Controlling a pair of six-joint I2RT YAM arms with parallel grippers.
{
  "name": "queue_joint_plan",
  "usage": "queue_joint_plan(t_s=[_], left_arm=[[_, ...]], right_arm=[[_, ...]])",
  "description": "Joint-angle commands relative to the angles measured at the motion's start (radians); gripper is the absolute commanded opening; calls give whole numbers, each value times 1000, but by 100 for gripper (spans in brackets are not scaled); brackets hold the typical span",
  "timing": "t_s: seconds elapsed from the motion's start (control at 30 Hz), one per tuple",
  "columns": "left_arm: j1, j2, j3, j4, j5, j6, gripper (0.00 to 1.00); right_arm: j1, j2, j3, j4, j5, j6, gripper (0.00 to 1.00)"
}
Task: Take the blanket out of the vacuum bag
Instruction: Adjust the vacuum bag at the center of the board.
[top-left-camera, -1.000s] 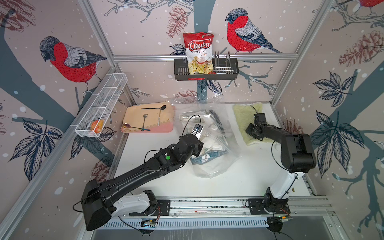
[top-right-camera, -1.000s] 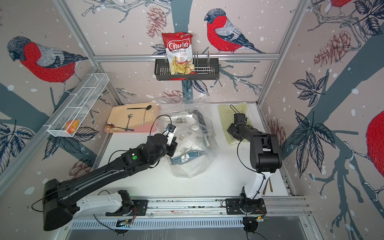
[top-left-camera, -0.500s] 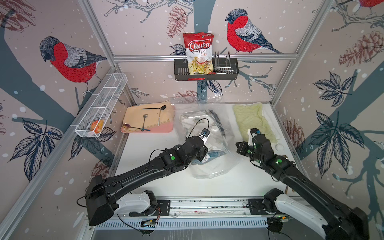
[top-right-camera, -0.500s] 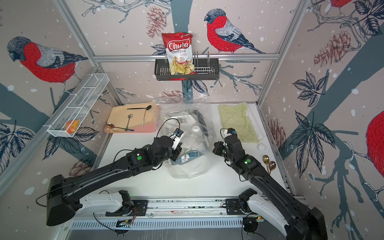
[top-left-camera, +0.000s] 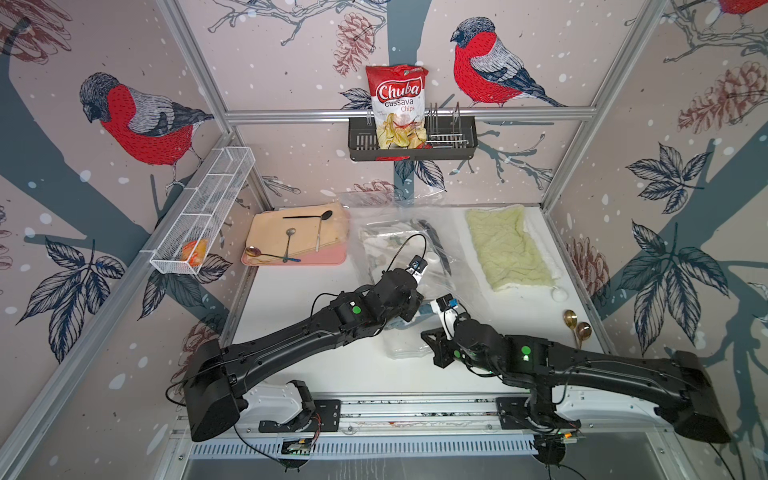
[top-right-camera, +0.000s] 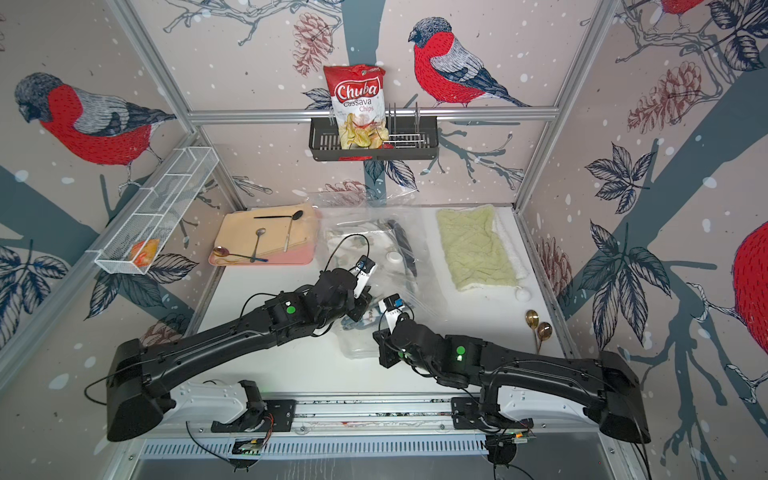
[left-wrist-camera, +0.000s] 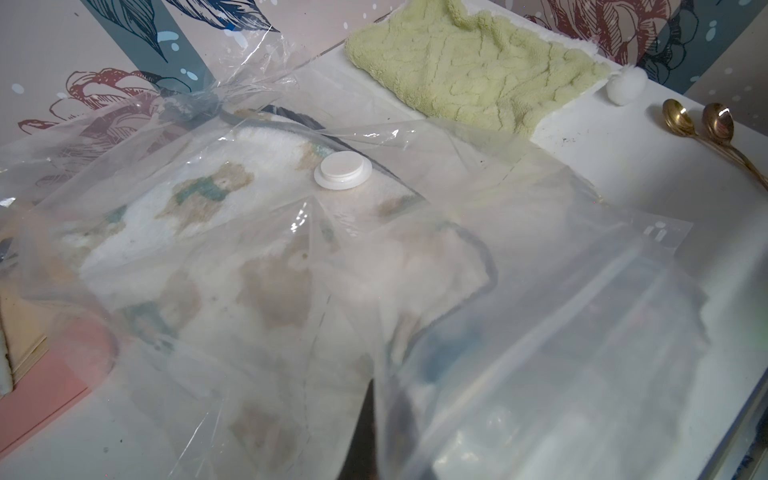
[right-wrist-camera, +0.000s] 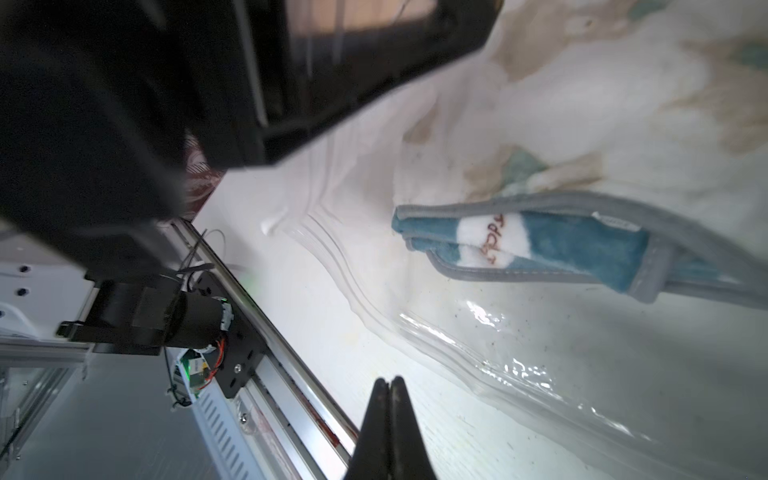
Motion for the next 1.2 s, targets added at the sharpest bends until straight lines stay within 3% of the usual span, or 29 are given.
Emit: queue_joint_plan(t_s=[0.0, 0.3, 0.6, 0.87, 0.97, 1.03, 1.17], left_arm=[[17, 10, 21, 13, 41, -41, 0], [44, 91, 122, -3, 81, -68, 0], [51, 98, 117, 84, 130, -52, 0], [46, 83, 95, 46, 207, -29, 1], [21, 63, 99, -31, 132, -23, 15], [2, 41, 78, -63, 80, -17, 29], [-17, 16, 27, -87, 52, 10, 41]], right_arm=[[-21, 33, -47, 132, -62, -28, 0], [-402, -63, -168, 158, -293, -50, 1], [-702, -58, -107, 34, -257, -41, 2], [-722, -18, -56, 21, -222, -21, 2], [-704, -34, -59, 34, -236, 17, 3], [-661, -57, -78, 57, -212, 80, 9], [-480, -118, -175, 194, -90, 284, 21]])
